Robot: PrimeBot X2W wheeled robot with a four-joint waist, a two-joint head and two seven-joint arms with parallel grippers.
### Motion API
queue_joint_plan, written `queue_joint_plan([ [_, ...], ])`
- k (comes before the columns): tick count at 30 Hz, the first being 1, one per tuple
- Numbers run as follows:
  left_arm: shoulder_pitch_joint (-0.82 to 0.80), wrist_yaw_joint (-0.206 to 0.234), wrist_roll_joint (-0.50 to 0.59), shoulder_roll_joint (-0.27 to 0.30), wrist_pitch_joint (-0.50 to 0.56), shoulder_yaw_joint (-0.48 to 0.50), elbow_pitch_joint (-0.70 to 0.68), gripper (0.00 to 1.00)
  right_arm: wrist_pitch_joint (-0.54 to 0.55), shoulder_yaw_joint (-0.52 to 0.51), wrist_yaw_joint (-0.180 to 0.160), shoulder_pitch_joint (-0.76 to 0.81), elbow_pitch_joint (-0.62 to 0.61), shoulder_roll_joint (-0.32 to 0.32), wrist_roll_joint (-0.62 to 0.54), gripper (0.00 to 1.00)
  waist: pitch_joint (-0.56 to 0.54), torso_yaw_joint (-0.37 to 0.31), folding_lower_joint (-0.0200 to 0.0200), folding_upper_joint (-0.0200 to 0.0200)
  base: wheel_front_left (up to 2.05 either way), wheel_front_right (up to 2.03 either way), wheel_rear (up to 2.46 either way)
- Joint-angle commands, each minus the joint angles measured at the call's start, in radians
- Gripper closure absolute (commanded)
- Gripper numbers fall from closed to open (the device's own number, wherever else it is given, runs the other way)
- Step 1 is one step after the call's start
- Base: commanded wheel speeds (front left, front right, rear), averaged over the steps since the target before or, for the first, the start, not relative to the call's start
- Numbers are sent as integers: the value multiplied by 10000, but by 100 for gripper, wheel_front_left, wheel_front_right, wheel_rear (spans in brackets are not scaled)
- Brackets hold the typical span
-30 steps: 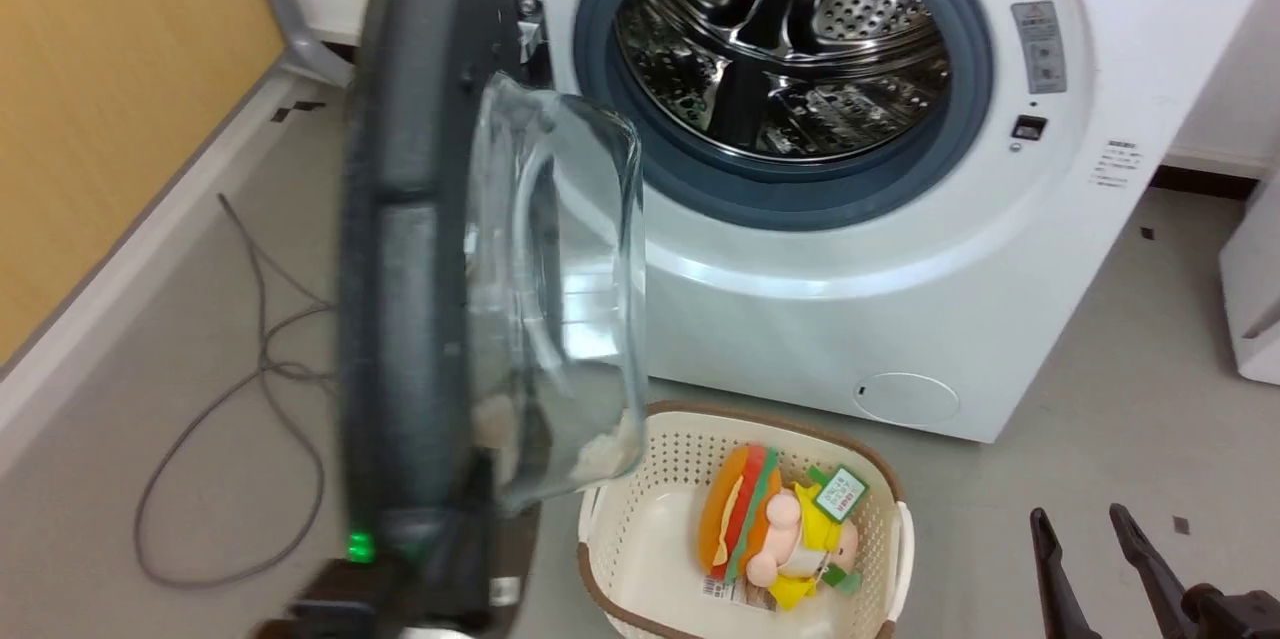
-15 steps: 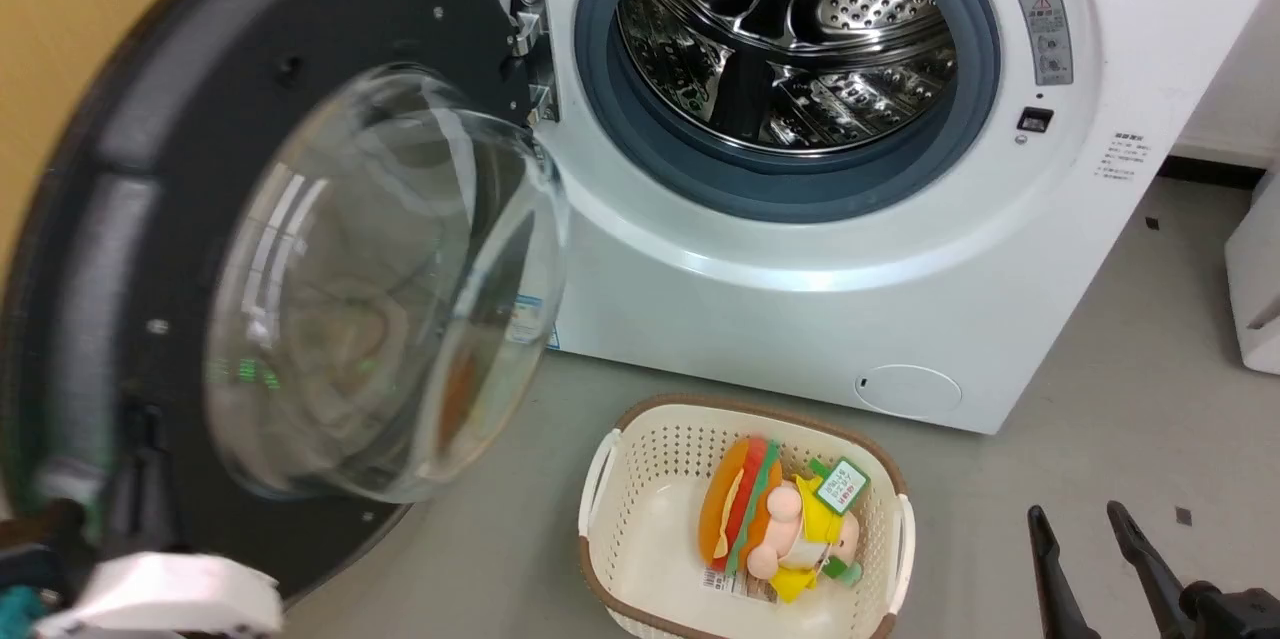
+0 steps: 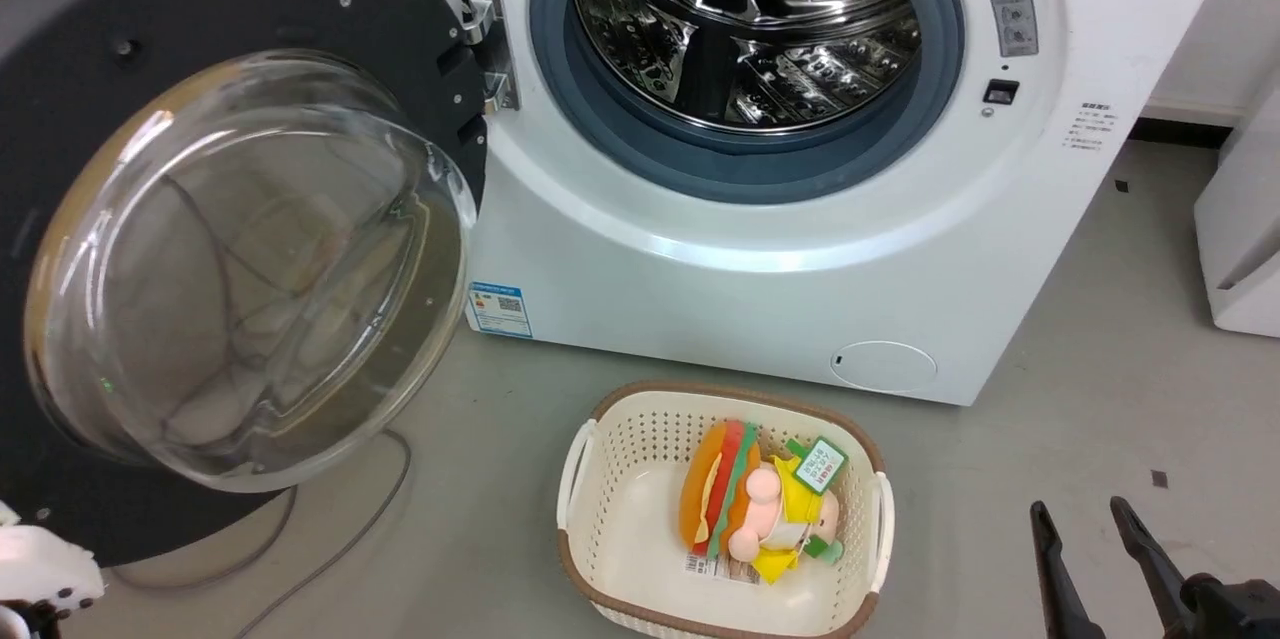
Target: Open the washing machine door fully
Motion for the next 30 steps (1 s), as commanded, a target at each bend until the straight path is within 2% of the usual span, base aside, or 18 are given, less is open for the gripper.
queue_joint_plan([
  [1, -209, -80, -38, 47, -127, 46, 241, 100, 16, 8, 6, -189, -46, 40, -109, 0, 6, -30, 0, 0, 0, 0, 0],
  [4, -446, -243, -36, 59, -311, 59, 768, 100, 35, -25, 6, -194, -69, 40, -109, 0, 3, -56, 0, 0, 0, 0, 0],
  [10, -553, -294, 64, -68, -507, 110, 1088, 100, 67, -60, 6, -148, -58, 40, -68, 0, -103, -36, 0, 0, 0, 0, 0],
  [16, 149, -56, 279, -599, -587, 108, 267, 100, 68, -49, 6, -2, -1, 40, 7, 0, -408, -2, 0, 0, 0, 0, 0],
  [21, 1031, 138, 534, -1145, -463, -323, -896, 100, 86, -28, 6, -2, 1, 40, 18, 0, -546, -31, 0, 0, 0, 0, 0],
  [23, 1350, 247, 697, -1257, -293, -579, -1348, 65, 88, -11, 6, 23, 9, 40, 26, 0, -591, -38, 0, 0, 0, 0, 0],
  [25, 1650, 415, 882, -1385, -161, -813, -1835, 0, 89, 28, 6, 27, 6, 40, 22, 0, -629, -78, 0, 0, 0, 0, 0],
  [30, 2240, 789, 1364, -1648, 25, -1364, -2845, 0, 79, 38, 6, 45, -41, 40, 6, 0, -680, -145, 0, 0, 0, 0, 0],
])
